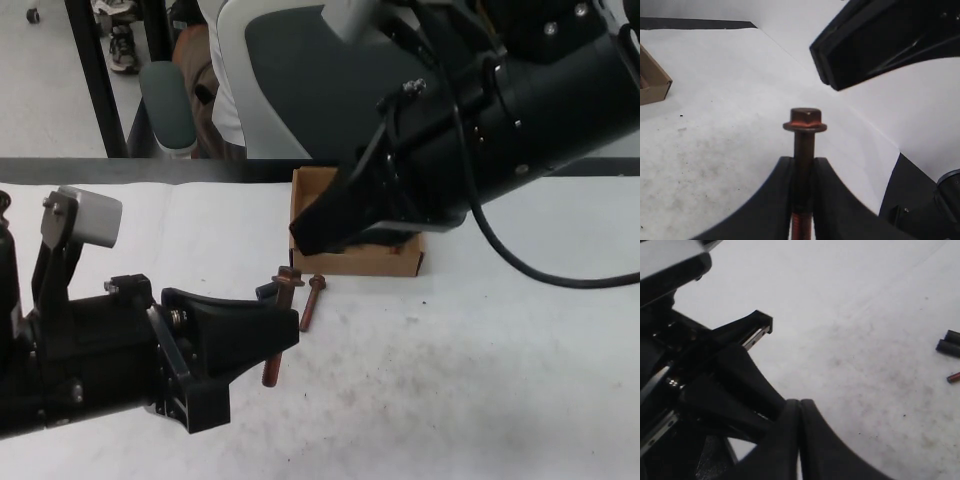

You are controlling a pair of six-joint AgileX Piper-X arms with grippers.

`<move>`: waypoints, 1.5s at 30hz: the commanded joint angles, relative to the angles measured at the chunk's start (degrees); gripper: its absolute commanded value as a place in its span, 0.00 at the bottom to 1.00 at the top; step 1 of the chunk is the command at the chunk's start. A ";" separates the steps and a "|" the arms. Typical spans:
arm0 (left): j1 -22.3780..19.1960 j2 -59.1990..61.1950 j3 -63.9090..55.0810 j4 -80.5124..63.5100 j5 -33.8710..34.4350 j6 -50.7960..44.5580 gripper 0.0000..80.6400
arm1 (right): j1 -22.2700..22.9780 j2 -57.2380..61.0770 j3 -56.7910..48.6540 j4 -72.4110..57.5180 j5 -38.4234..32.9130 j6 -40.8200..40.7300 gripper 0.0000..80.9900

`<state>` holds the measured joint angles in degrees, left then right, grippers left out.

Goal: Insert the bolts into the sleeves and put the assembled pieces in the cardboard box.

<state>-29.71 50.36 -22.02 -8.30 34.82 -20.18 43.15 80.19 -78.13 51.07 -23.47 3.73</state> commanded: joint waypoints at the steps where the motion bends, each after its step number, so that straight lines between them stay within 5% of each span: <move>1: -0.14 -0.26 -0.55 -1.91 0.41 0.00 0.01 | 1.40 0.23 -0.03 0.56 -3.29 0.23 0.00; 20: -0.14 -0.26 -0.55 -0.31 0.84 0.10 0.01 | 3.51 0.96 -1.40 0.14 -0.07 0.23 0.00; 34: -0.14 0.48 -0.55 17.16 -15.34 -5.96 0.01 | 2.93 2.32 -0.74 11.01 10.69 -0.33 0.00; 45: -0.14 20.45 -8.11 33.91 -15.48 -6.30 0.01 | -2.22 2.59 8.82 11.09 10.78 -3.73 0.00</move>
<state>-29.71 67.56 -27.28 22.96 19.81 -26.82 43.40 82.65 -72.49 62.37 -12.70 2.94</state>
